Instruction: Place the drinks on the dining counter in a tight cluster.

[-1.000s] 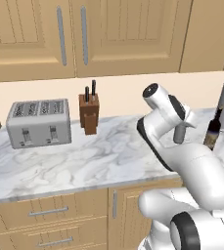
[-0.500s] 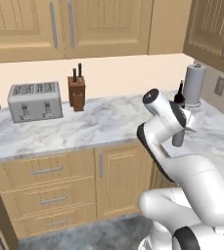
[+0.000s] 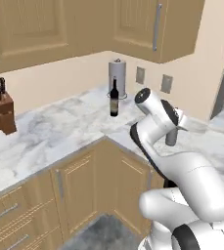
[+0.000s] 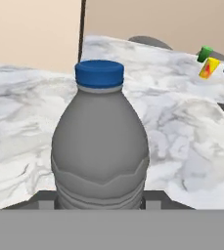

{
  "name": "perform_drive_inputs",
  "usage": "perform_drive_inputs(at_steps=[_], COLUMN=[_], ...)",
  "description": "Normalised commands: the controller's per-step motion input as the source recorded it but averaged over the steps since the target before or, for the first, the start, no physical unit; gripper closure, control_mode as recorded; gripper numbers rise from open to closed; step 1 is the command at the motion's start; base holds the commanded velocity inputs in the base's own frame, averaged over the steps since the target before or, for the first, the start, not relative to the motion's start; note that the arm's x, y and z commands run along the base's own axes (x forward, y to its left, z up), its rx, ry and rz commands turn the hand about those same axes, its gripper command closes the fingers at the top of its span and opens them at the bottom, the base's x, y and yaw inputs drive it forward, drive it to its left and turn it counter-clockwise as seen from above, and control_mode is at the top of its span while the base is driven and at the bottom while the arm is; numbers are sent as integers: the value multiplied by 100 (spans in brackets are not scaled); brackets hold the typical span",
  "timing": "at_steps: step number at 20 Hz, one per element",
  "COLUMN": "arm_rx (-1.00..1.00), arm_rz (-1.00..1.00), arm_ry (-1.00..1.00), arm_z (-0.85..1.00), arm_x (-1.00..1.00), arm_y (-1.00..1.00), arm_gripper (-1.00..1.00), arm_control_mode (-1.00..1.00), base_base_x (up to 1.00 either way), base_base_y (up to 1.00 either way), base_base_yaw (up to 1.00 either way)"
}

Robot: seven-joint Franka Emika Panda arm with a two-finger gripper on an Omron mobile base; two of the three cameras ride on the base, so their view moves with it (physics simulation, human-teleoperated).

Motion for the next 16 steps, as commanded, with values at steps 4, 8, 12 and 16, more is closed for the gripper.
perform_drive_inputs(at_steps=[4,8,12,16], arm_rx=[0,0,0,0], arm_rz=[0,0,0,0], arm_ry=[0,0,0,0], arm_z=[0,0,0,0], arm_x=[0,0,0,0], arm_y=[0,0,0,0], arm_gripper=[100,100,100,100], arm_control_mode=[100,100,100,100], base_base_x=[-24,-45,-24,-12], base_base_y=[7,16,9,0], base_base_yaw=[-85,-83,-88,-82])
